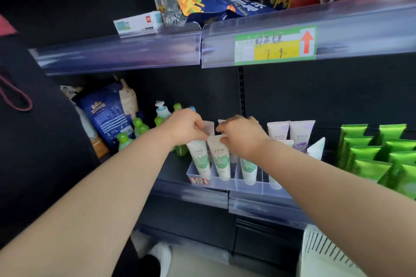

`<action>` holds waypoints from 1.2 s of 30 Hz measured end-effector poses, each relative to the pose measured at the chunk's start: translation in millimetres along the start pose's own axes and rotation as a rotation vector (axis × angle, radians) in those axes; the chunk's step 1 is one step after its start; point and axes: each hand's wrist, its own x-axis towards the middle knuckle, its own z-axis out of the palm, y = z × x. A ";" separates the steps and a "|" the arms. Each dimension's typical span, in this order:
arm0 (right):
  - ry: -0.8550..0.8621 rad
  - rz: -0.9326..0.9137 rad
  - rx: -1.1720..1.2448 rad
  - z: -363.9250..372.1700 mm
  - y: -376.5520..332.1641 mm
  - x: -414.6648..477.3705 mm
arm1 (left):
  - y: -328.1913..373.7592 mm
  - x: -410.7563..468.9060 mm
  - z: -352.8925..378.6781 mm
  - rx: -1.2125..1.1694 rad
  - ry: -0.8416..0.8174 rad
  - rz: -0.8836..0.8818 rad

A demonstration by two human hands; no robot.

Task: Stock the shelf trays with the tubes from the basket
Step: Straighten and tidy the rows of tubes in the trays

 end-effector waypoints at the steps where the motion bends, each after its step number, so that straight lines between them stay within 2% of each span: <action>1: -0.007 0.010 -0.031 1.9 -2.7 1.0 | -1.1 -1.9 1.1 0.048 -0.034 0.000; 6: -0.001 0.069 -0.088 4.1 -7.4 -2.0 | -5.2 -1.0 10.6 0.164 -0.016 0.006; 26: -0.058 0.061 -0.032 -0.4 -14.9 -13.9 | -8.8 -4.1 17.1 0.201 0.021 -0.033; 31: -0.015 0.072 -0.031 -4.8 -8.0 -20.1 | -5.2 -7.9 16.2 0.130 0.028 -0.042; 36: 0.029 0.115 -0.015 -18.0 9.2 -34.6 | 19.0 -6.2 9.0 -0.026 0.037 0.032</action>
